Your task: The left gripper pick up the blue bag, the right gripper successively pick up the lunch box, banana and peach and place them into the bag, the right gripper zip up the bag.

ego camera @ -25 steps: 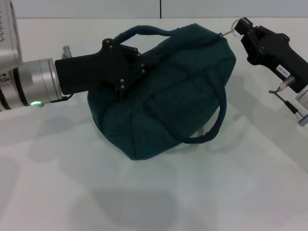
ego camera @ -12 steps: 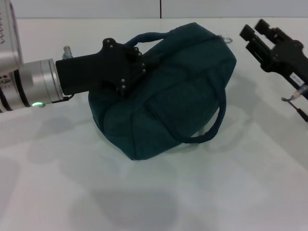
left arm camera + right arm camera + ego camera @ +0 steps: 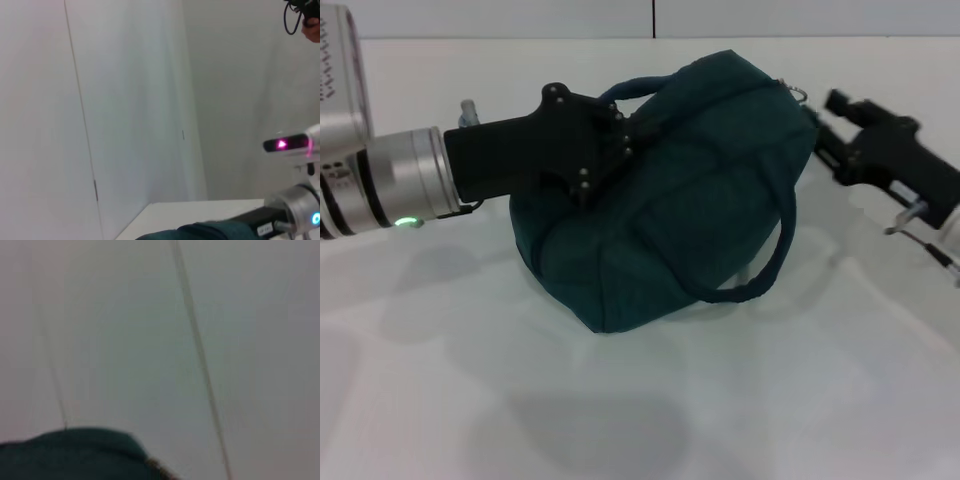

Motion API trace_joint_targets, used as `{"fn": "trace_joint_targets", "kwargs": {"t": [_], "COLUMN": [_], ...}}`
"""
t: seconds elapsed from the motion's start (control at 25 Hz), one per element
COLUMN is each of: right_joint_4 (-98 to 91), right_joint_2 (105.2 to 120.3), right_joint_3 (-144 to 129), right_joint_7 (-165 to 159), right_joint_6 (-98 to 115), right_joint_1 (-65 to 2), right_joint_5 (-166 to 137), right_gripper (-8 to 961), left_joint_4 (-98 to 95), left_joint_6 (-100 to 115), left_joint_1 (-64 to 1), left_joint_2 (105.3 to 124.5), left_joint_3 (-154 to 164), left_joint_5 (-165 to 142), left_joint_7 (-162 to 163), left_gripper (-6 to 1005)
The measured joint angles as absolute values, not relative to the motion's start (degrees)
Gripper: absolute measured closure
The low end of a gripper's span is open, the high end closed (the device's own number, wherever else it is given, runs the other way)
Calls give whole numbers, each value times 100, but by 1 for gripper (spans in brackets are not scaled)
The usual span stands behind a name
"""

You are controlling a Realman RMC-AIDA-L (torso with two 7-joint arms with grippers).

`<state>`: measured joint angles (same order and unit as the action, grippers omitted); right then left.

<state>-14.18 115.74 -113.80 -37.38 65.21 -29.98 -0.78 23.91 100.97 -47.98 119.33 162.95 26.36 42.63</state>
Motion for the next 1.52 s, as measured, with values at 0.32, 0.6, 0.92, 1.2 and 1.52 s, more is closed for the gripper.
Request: {"fn": "trace_joint_targets", "kwargs": {"t": [0.32,0.6,0.92,1.2,1.52], "right_joint_4": [-1707,-1811,-1798,-1775,-1751], "right_joint_2": [11597,11593,11593,11597,11585], "right_joint_3": [-11634,-11624,-11610,-11418,-11085], "right_joint_7": [-3657,-3429,-3424,-3292,-3509], "right_joint_6": [6408,6432,6444,6453,6067], "right_joint_1": [-3176,-3125,-3051,-2947,-2832], "right_joint_5": [-244,-237,-203,-183,-197], "right_gripper": [523,521,629,826,942], "left_joint_4": [2345,2340,2337,2206,2192], "left_joint_6": [10093,10091,10094,10093,10082], "left_joint_1": [-4812,-4806,-4793,-4761,-4746], "left_joint_2": [11935,11936,11951,11947,11939], "left_joint_3": [16295,16295,16295,16295,16295], "left_joint_5": [2645,2661,2666,2713,2785], "left_joint_7": [4264,4270,4280,4274,4309], "left_gripper": [963,963,962,962,962]}}
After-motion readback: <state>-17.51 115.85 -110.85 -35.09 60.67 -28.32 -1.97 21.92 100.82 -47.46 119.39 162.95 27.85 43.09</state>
